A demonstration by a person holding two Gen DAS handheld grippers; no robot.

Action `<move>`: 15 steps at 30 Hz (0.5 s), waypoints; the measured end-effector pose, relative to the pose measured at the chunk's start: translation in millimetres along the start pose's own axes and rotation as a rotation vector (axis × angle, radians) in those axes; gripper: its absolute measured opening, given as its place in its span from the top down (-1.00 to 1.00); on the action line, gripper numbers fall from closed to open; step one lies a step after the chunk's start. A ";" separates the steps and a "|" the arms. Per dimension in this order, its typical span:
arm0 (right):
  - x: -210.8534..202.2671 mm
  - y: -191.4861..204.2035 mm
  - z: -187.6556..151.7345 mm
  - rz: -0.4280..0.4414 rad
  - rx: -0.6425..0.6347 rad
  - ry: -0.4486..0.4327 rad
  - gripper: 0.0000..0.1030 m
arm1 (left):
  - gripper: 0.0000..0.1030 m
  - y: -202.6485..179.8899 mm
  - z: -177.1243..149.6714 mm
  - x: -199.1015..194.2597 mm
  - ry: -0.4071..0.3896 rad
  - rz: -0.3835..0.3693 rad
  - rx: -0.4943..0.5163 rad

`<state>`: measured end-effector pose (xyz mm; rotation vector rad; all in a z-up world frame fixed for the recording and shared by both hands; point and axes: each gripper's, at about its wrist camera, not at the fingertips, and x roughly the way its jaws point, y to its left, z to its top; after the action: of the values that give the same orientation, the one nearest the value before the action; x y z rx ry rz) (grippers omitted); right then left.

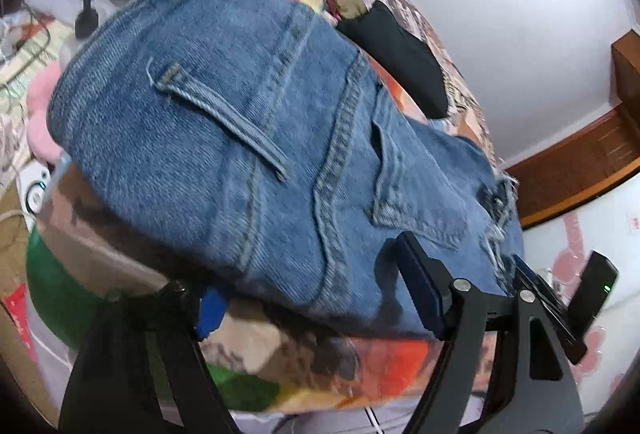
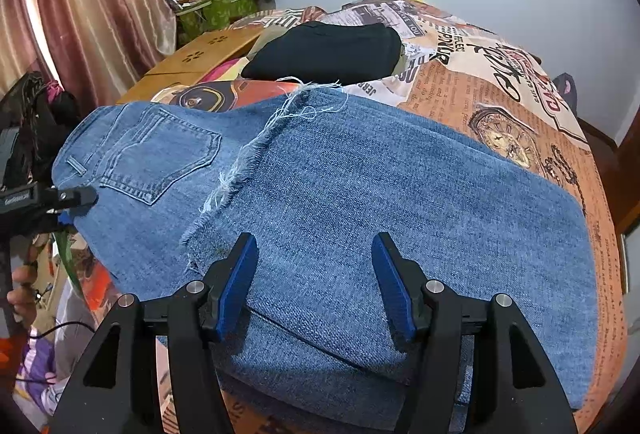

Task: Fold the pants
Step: 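Grasp the jeans leg ends with the left gripper and lift them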

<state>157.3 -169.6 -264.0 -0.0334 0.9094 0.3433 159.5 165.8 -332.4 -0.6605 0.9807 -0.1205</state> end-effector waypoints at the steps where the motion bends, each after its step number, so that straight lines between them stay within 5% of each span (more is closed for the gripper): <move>1: 0.2 -0.1 0.1 0.000 0.001 -0.001 -0.09 | -0.37 -2.2 3.7 2.1 -0.007 0.025 0.010; 5: 0.1 1.6 -0.6 -0.006 0.000 -0.006 -0.09 | -0.21 -14.6 11.6 5.7 -0.033 0.109 0.059; 7: 0.3 1.2 0.2 -0.006 0.002 -0.004 -0.09 | 0.14 -25.0 12.2 4.0 -0.066 0.180 0.101; 9: 0.0 0.8 0.2 -0.005 0.003 -0.002 -0.09 | 0.27 -41.3 10.9 -0.2 -0.100 0.247 0.177; 15: -5.2 -2.0 2.3 0.006 0.026 0.008 -0.09 | 0.40 -85.7 12.8 -19.1 -0.207 0.357 0.356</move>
<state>156.7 -172.5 -258.7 -0.0080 0.9218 0.3368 175.5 110.4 -264.9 -0.1616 0.8353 0.0867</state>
